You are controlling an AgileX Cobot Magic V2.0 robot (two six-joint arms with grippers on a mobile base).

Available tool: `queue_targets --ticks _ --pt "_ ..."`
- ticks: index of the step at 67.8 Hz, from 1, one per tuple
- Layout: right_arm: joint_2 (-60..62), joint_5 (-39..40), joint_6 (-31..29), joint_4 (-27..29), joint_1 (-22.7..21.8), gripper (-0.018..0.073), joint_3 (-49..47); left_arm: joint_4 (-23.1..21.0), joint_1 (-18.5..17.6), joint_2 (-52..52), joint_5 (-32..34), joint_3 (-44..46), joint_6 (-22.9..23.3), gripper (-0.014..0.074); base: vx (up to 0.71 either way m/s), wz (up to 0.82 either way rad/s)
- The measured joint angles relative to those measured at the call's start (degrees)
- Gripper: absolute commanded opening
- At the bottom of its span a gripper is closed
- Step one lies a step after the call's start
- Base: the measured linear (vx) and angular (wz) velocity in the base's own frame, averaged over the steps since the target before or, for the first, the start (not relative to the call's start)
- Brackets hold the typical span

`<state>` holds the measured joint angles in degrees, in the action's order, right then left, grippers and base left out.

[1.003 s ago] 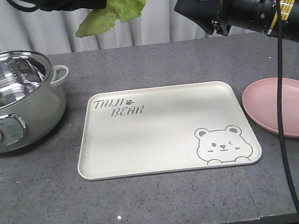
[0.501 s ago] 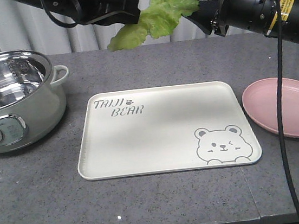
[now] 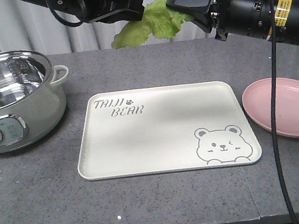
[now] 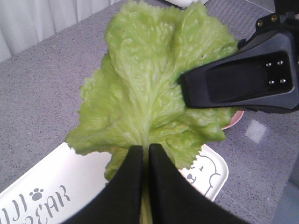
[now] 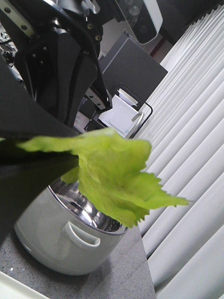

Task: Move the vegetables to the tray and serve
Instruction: 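Hand the lettuce leaf from the left gripper to the right gripper, then lower the lettuce leaf onto the pink plate with the right gripper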

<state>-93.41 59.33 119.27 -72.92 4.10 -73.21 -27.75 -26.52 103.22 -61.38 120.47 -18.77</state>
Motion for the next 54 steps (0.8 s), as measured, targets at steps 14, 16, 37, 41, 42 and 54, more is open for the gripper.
queue_targets --ticks 14,16,37,41,42,54 --pt "0.0 0.0 -0.12 -0.49 0.0 -0.001 0.0 0.0 0.0 0.0 0.0 0.0 0.0 0.0237 0.0 0.0" --pt "0.0 0.0 -0.3 -0.59 0.0 -0.001 0.0 0.0 0.0 0.0 0.0 0.0 0.0 0.0277 0.0 0.0" --pt "0.0 0.0 -2.85 -1.16 -0.18 -0.0007 0.0 0.14 0.0 -0.11 0.01 0.0 0.05 0.0574 0.0 0.0" --pt "0.0 0.09 -3.04 -1.52 -1.28 -0.0006 0.0 0.8 0.0 -0.4 -0.26 0.0 0.05 0.0571 0.0 0.0" --pt "0.0 0.08 -3.04 -1.58 -1.63 -0.0006 0.0 1.02 0.0 -0.55 -0.37 0.0 0.05 0.0569 0.0 0.0" --pt "0.0 1.11 -1.98 -5.38 -10.77 -0.0006 0.0 7.42 0.0 -2.53 -3.39 0.0 0.98 0.0533 0.0 0.0"
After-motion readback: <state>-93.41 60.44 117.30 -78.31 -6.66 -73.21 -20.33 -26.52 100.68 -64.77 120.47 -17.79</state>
